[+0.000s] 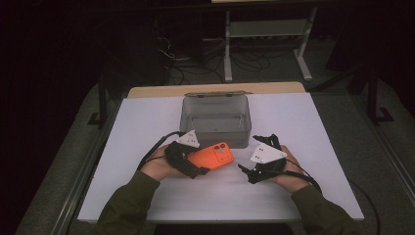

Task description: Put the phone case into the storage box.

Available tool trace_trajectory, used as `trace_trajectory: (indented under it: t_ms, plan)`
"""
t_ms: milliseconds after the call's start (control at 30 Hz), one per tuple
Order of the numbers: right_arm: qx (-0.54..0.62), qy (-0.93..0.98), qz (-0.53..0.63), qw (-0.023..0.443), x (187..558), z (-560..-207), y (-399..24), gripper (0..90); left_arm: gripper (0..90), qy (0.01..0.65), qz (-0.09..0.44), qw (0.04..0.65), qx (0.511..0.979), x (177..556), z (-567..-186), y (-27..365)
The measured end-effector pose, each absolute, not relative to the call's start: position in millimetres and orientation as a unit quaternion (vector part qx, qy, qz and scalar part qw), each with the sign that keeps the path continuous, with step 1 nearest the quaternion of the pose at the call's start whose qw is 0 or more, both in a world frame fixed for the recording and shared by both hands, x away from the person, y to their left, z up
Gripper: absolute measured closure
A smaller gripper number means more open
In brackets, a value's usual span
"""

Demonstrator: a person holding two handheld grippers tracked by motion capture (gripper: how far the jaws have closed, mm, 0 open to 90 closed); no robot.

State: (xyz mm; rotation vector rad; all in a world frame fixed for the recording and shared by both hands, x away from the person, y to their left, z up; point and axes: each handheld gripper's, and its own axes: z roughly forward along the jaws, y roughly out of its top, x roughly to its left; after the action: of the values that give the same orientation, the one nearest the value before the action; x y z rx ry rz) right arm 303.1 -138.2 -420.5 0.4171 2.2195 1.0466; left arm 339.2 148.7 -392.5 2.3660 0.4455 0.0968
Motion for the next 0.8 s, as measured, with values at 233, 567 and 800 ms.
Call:
trace_trajectory:
  t_ms: [233,567,800]
  plan:
    - [0.146,0.847,0.389,0.333,301.1,-420.7,-136.0,0.0,16.2,0.172,0.037,0.358,0.917,339.5,-392.6,148.7]
    - [0.13,0.848,0.377,0.35,298.5,-421.2,-132.7,0.0,16.2,0.173,0.039,0.358,0.917,339.5,-392.2,148.8]
    - [0.115,0.85,0.363,0.364,296.7,-422.3,-130.1,0.0,16.2,0.172,0.04,0.357,0.917,339.7,-392.3,148.6]
